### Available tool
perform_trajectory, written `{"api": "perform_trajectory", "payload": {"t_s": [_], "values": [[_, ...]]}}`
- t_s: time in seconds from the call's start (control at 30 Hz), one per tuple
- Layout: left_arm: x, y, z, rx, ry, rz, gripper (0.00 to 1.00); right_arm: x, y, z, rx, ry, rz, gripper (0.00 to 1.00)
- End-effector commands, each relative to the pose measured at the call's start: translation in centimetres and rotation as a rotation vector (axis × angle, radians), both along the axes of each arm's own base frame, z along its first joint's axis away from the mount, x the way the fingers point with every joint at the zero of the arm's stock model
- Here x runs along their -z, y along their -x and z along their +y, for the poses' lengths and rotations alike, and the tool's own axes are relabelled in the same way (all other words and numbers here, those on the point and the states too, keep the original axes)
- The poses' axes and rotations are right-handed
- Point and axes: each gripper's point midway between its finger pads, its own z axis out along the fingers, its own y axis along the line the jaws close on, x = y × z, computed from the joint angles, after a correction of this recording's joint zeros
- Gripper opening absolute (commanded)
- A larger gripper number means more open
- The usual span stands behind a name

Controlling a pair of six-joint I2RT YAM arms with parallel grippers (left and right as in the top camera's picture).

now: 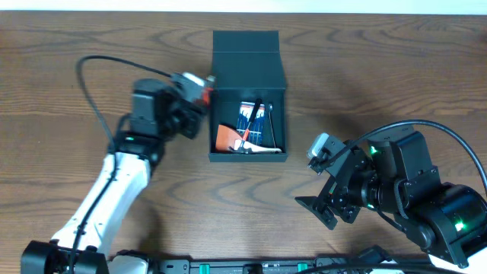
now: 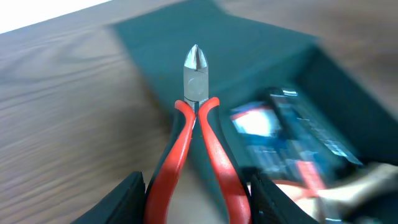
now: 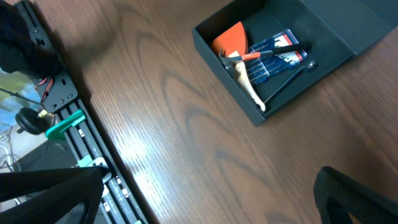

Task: Pack container
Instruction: 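Lift the pliers and lower them into the green box, then open the left gripper and withdraw it from the box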

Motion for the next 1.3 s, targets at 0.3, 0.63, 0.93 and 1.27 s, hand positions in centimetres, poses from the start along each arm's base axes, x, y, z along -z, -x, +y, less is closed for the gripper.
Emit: {"api": "perform_trajectory", "payload": {"t_s": [0.3,0.63,0.93,1.27], "values": [[3.7,2.7,-6.2,-0.051,0.090,0.209,0.06,0.0,-0.1,-0.1,0.019,-0.005,0.011,0.99],[6.2,2.9,-6.5,-0.126,0.120,0.317,0.35,0.0,-0.1,-0.1,0.019,-0.005,0.011,0.99],[1.3,2.4,-6.8,-0.108,0.189,0.192,0.99,0.0,-0.1,-0.1,0.019,-0.005,0.011,0.99],[-4.5,4.7,-1.7,-0.248,0.156,0.079,0.98,0.0,-0.1,-0.1,0.019,-0.005,0.011,0.99]]}}
